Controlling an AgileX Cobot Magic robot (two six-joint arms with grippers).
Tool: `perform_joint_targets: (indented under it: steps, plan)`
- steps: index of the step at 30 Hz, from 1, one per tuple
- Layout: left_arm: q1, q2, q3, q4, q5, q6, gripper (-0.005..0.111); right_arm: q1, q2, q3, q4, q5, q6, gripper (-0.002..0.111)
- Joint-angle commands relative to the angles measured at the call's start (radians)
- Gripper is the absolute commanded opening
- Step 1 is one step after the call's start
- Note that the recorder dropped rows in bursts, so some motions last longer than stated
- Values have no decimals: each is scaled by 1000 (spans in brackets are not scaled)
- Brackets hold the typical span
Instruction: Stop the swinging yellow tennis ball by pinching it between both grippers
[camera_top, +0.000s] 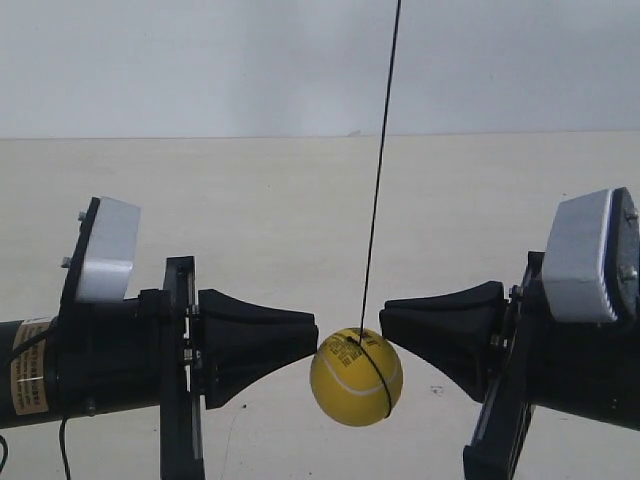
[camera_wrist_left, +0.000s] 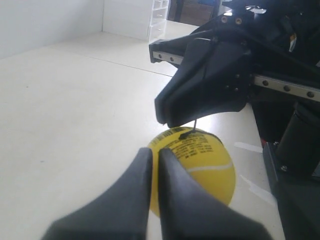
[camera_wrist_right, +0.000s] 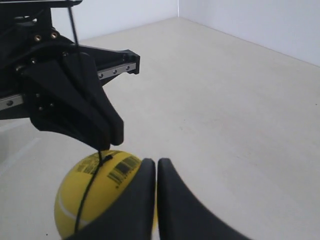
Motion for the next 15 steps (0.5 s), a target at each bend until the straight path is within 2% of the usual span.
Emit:
perform_joint_targets:
  steps: [1,6,15]
  plan:
    - [-6,3,-3,-5,-15,-9,5,1,-1,-6,-6,-9,-5,0]
    - [-4,1,-3,-9,-4,-5,5,1,-6,-6,24,15,-24,0]
    - [-4,1,-3,-104,15,26,5,1,-155,-6,39,177,-6,0]
